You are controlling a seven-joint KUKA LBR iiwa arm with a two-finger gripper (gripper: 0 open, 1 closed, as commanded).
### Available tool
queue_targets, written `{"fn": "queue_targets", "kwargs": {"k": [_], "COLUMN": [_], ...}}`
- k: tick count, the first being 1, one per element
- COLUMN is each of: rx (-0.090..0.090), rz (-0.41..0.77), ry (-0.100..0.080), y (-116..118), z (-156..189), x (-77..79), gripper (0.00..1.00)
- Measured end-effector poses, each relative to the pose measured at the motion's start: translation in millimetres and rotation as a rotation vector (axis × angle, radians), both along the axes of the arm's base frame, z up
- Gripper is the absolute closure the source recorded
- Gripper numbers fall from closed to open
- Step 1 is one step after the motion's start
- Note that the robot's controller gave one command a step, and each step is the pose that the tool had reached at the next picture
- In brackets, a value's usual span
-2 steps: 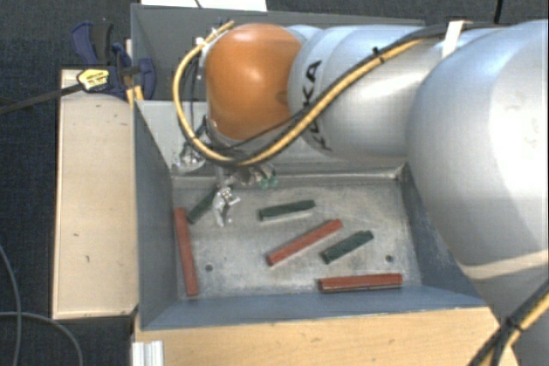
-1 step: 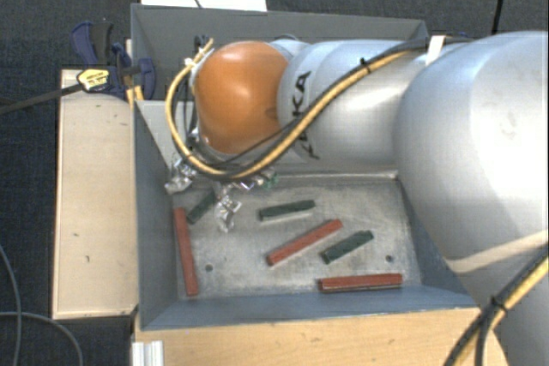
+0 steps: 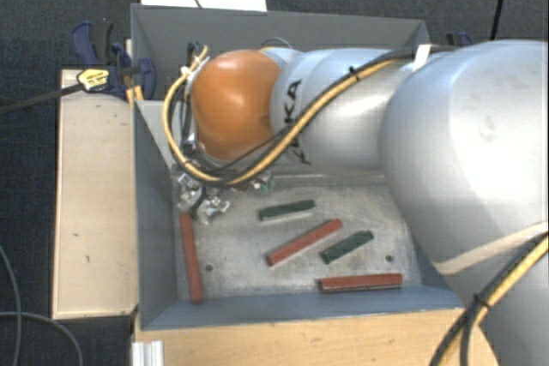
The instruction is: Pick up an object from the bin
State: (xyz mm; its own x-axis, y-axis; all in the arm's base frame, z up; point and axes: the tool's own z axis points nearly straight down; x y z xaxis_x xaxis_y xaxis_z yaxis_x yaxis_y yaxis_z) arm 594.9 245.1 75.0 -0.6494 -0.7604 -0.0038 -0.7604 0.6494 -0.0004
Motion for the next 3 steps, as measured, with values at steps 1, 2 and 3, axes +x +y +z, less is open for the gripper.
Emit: {"fn": "queue_targets", "kwargs": {"k": [1, 2, 3], "rx": [0.0, 0.0, -0.001], "rz": [-0.002, -0.007, -0.012], "ry": [0.0, 0.003, 0.005], "y": [0.0, 0.3, 0.3], "z": [0.0, 11.8, 6.2], "x": [0.0, 0.2, 0.0], "gripper": [1.0, 1.0, 1.0]}}
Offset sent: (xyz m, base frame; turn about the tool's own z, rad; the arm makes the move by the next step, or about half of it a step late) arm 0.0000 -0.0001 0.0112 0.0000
